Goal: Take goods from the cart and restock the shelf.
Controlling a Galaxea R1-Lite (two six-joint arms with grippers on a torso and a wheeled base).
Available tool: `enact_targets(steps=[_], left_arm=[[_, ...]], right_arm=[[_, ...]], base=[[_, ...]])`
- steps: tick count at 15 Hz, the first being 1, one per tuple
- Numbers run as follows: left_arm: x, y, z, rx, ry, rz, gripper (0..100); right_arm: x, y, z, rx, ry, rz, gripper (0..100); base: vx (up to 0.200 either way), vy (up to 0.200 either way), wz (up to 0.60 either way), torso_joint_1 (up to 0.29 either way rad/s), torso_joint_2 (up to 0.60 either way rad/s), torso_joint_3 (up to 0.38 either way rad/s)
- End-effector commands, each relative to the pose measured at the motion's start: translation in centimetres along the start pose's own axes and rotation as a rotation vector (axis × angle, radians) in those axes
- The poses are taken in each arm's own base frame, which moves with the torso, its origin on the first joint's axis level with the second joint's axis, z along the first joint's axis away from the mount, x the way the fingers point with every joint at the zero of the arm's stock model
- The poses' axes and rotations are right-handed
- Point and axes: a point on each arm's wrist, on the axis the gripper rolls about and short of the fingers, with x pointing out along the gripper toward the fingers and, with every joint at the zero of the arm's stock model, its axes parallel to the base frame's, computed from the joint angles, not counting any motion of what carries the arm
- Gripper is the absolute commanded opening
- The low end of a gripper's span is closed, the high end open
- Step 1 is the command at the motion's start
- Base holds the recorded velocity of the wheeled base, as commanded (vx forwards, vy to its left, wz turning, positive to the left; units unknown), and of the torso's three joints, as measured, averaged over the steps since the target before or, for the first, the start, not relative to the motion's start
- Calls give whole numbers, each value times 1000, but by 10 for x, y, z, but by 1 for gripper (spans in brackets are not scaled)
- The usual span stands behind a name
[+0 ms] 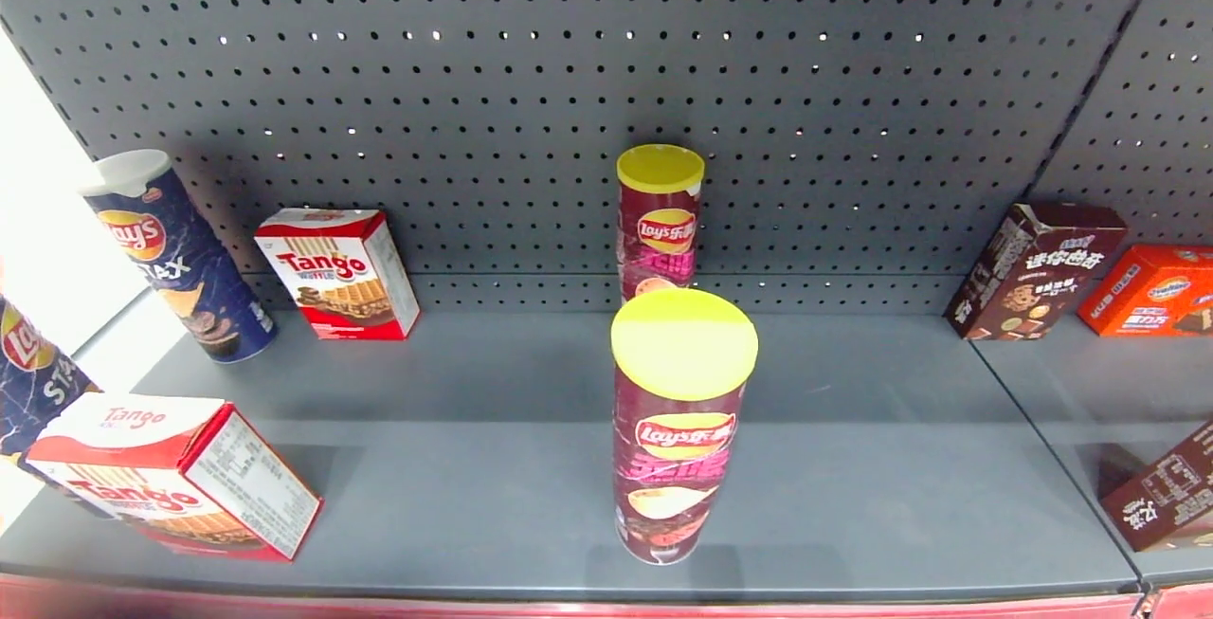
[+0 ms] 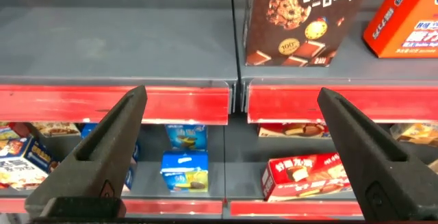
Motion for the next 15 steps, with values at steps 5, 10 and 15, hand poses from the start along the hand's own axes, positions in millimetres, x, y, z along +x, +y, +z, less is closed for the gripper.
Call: enact_targets(steps=[5, 10, 15], left_arm=[[0, 0, 0, 2, -1, -1, 100], [0, 0, 0, -2, -1, 2, 100], [0, 0, 0, -2, -1, 2, 100]], right_arm=[[0, 0, 0, -1, 1, 1, 100], [0, 0, 0, -1, 1, 0, 100], [0, 0, 0, -2, 1, 1, 100]], base=[[0, 0, 0, 0, 0, 0], [-40, 0, 0, 0, 0, 1], [0, 0, 0, 0, 0, 0]])
